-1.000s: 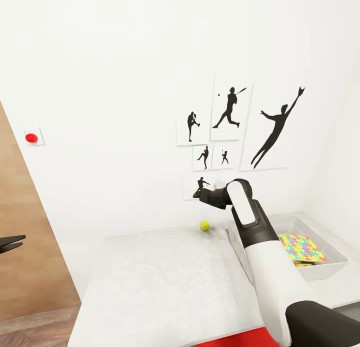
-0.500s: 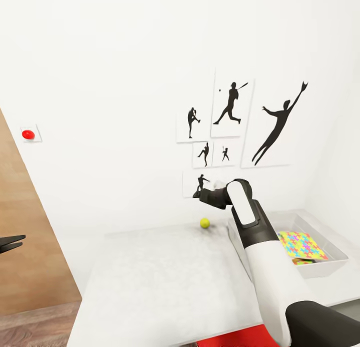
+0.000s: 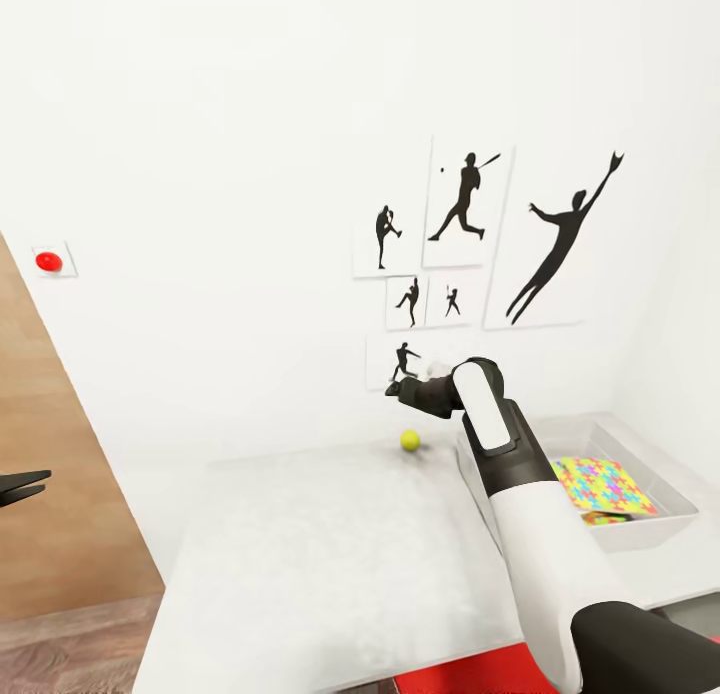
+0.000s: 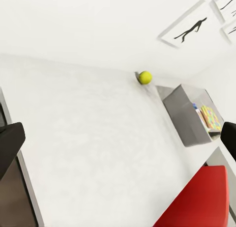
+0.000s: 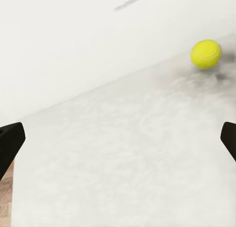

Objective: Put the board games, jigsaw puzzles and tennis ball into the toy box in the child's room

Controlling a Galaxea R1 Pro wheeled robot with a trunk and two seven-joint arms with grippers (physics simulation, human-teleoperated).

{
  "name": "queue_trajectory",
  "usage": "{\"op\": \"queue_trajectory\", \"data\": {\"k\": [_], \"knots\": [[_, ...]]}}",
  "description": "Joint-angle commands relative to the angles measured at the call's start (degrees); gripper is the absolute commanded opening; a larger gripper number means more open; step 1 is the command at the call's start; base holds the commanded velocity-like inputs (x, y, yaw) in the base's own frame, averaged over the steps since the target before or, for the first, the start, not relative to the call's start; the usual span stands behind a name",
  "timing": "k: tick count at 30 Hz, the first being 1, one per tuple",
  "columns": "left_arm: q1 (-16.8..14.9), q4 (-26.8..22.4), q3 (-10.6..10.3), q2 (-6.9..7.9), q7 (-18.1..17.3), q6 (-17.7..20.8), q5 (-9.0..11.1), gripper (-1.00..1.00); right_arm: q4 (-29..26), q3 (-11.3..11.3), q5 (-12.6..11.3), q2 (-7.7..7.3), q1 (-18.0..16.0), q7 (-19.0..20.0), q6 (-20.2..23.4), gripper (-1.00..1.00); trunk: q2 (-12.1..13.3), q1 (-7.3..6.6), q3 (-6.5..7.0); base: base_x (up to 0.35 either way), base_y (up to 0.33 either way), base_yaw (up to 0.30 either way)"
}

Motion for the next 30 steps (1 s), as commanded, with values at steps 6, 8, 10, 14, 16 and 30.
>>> {"op": "queue_trajectory", "data": {"k": [6, 8, 10, 14, 16, 30], "knots": [[-0.1, 0.0, -0.3, 0.04, -0.2, 0.6, 0.3, 1.00, 0.0, 0.1, -0.5, -0.01, -0.1, -0.6, 0.1, 1.00, -0.1, 0.04, -0.70, 0.000, 0.000, 0.000], [-0.1, 0.0, -0.3, 0.04, -0.2, 0.6, 0.3, 1.00, 0.0, 0.1, -0.5, 0.01, -0.1, -0.6, 0.1, 1.00, -0.1, 0.04, -0.89, 0.000, 0.000, 0.000], [-0.1, 0.0, -0.3, 0.04, -0.2, 0.6, 0.3, 1.00, 0.0, 0.1, -0.5, 0.02, -0.1, -0.6, 0.1, 1.00, -0.1, 0.04, -1.08, 0.000, 0.000, 0.000], [-0.1, 0.0, -0.3, 0.04, -0.2, 0.6, 0.3, 1.00, 0.0, 0.1, -0.5, 0.00, -0.1, -0.6, 0.1, 1.00, -0.1, 0.04, -1.45, 0.000, 0.000, 0.000], [-0.1, 0.0, -0.3, 0.04, -0.2, 0.7, 0.3, 1.00, 0.0, 0.1, -0.5, 0.00, -0.1, -0.6, 0.1, 1.00, -0.1, 0.04, -1.63, 0.000, 0.000, 0.010], [-0.1, 0.0, -0.3, 0.04, -0.2, 0.6, 0.3, 1.00, -0.1, 0.2, -0.5, 0.21, -0.1, -0.6, 0.1, 1.00, -0.1, 0.04, -2.73, 0.000, 0.000, 0.145]]}}
